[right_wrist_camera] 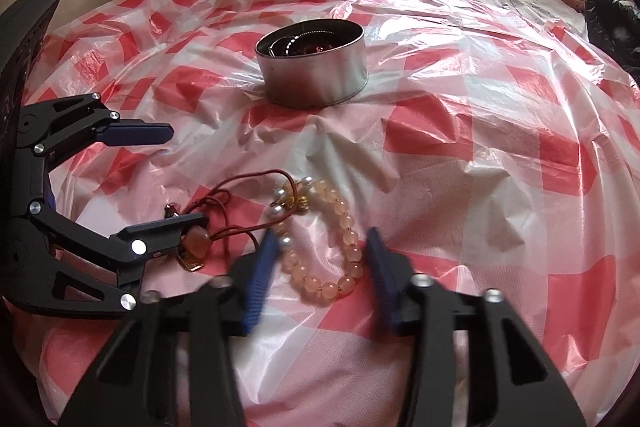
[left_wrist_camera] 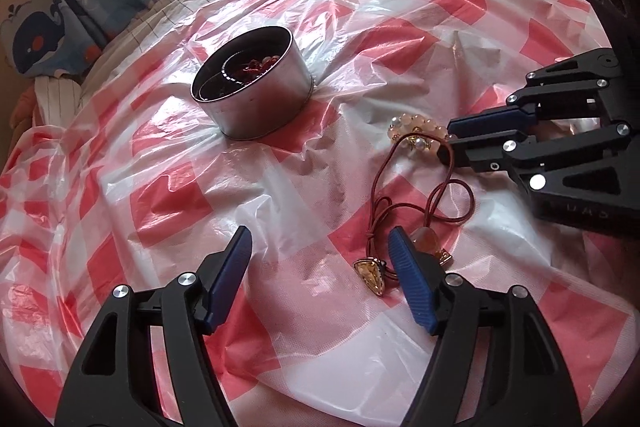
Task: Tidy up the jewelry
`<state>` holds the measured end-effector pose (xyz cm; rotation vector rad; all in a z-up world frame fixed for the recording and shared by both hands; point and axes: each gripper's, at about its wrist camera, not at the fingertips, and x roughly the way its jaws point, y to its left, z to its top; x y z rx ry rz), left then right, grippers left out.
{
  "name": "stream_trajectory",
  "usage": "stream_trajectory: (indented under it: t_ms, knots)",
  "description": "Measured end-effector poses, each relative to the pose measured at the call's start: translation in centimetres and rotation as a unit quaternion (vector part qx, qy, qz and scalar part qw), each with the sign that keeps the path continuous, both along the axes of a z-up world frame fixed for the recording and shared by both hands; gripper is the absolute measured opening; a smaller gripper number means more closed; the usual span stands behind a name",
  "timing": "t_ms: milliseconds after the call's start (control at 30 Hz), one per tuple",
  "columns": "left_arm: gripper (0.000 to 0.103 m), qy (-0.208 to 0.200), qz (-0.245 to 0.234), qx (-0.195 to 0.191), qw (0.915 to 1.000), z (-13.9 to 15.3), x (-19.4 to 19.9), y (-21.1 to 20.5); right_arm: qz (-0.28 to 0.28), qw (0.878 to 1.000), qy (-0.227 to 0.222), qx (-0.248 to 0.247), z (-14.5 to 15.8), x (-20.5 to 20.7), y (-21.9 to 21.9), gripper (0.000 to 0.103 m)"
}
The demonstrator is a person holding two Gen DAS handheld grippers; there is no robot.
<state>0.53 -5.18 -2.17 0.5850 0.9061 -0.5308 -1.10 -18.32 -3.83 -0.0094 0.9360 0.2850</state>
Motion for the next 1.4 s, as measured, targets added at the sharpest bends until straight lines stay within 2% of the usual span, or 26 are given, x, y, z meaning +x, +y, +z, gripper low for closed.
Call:
stream_trajectory:
  t_ms: [33,100,167,200,367,400,467,500,600,667,700,800,833,867,900,967,1033,1067,1100,1133,1167,1200,1233,1267,1333,1400]
  knots:
    - [0.048,0.006,0.004,-0.005,1.0,0.1,0.1,0.2,-0.002,1.0,0.001,0.007,0.0,0.0,-0.2,0.016]
    - [0.026,0.012,0.015,-0.013,0.9997,0.2,0.5,0.8,-0.007,1.0,-0.002,0.011,0.2,0.0,-0.4,0.016]
    - [0.018,0.013,0.023,-0.016,0.9995,0.5,0.8,1.3,-0.01,1.0,-0.005,0.007,0.3,0.0,-0.5,0.015]
    - [0.015,0.012,0.025,-0.017,0.9995,0.6,0.9,1.6,-0.013,1.0,-0.006,0.006,0.4,0.0,-0.5,0.015]
    - [0.014,0.01,0.022,-0.016,0.9996,1.1,1.0,2.1,-0.023,1.0,-0.011,0.003,0.6,0.0,-0.9,0.015]
    - [0.014,0.013,0.024,-0.025,0.9993,1.3,1.0,2.4,-0.022,1.0,-0.012,0.002,0.6,0.0,-0.9,0.015]
    - [0.014,0.015,0.03,-0.052,0.9981,2.1,1.2,3.0,-0.022,1.0,-0.016,0.004,0.7,-0.1,-0.9,0.015]
    - [0.014,0.022,0.031,-0.081,0.996,2.8,1.4,3.6,-0.024,1.0,-0.018,0.005,0.9,-0.1,-1.0,0.015]
    - [0.014,0.041,0.035,-0.175,0.983,4.6,1.7,5.4,-0.015,0.999,-0.024,0.035,1.3,-0.3,-1.3,0.015]
    - [0.014,0.054,0.038,-0.224,0.9723,5.2,2.0,6.2,-0.009,0.998,-0.03,0.056,1.8,-0.5,-1.4,0.015]
    - [0.014,0.053,0.044,-0.226,0.9716,5.2,2.1,6.4,-0.008,0.998,-0.028,0.061,1.8,-0.5,-1.4,0.015]
    - [0.015,0.045,0.05,-0.177,0.9819,4.3,2.2,5.5,-0.009,0.998,-0.019,0.066,1.6,-0.4,-1.5,0.017]
    - [0.016,0.047,0.045,-0.165,0.9842,4.0,2.0,5.0,-0.008,0.998,-0.018,0.052,1.5,-0.4,-1.2,0.023]
    - [0.022,0.047,0.039,-0.155,0.986,3.7,1.9,4.4,-0.009,0.999,-0.023,0.041,1.5,-0.5,-1.0,0.048]
    - [0.035,0.044,0.034,-0.146,0.9878,3.4,1.7,4.1,-0.009,0.999,-0.029,0.03,1.6,-0.6,-0.7,0.059]
    - [0.043,0.036,0.028,-0.111,0.9928,2.6,1.4,3.2,-0.004,0.999,-0.037,0.004,1.5,-0.7,0.0,0.059]
    - [0.043,0.037,0.02,-0.064,0.997,1.3,1.2,2.4,-0.007,0.999,-0.03,-0.02,0.9,-0.5,0.3,0.06]
    - [0.041,0.04,0.016,-0.046,0.998,0.6,1.2,2.2,-0.008,0.999,-0.019,-0.028,0.4,-0.2,0.3,0.06]
    - [0.033,0.038,0.015,-0.029,0.9987,0.2,1.1,2.0,-0.008,0.999,-0.011,-0.03,0.1,-0.1,0.3,0.06]
    - [0.03,0.037,0.017,-0.023,0.9989,0.0,1.2,2.0,-0.008,0.999,-0.01,-0.03,0.0,-0.1,0.2,0.06]
    - [0.024,0.039,0.018,-0.029,0.9987,0.2,1.3,2.2,-0.006,1.0,-0.009,-0.027,0.0,-0.1,0.2,0.06]
    - [0.023,0.04,0.02,-0.04,0.9982,0.5,1.3,2.5,-0.005,1.0,-0.008,-0.025,0.0,-0.1,0.1,0.057]
    - [0.023,0.036,0.024,-0.053,0.9977,1.0,1.4,2.7,-0.003,1.0,-0.007,-0.022,0.0,-0.1,0.0,0.048]
    - [0.023,0.033,0.03,-0.068,0.9967,1.4,1.5,3.1,-0.001,1.0,-0.006,-0.016,0.0,-0.1,0.0,0.044]
    - [0.023,0.028,0.044,-0.094,0.9942,2.3,1.9,3.8,-0.001,1.0,-0.004,-0.004,0.1,-0.1,-0.2,0.021]
    - [0.023,0.023,0.056,-0.113,0.9917,2.9,2.2,4.5,-0.005,1.0,-0.004,0.011,0.2,-0.1,-0.6,0.017]
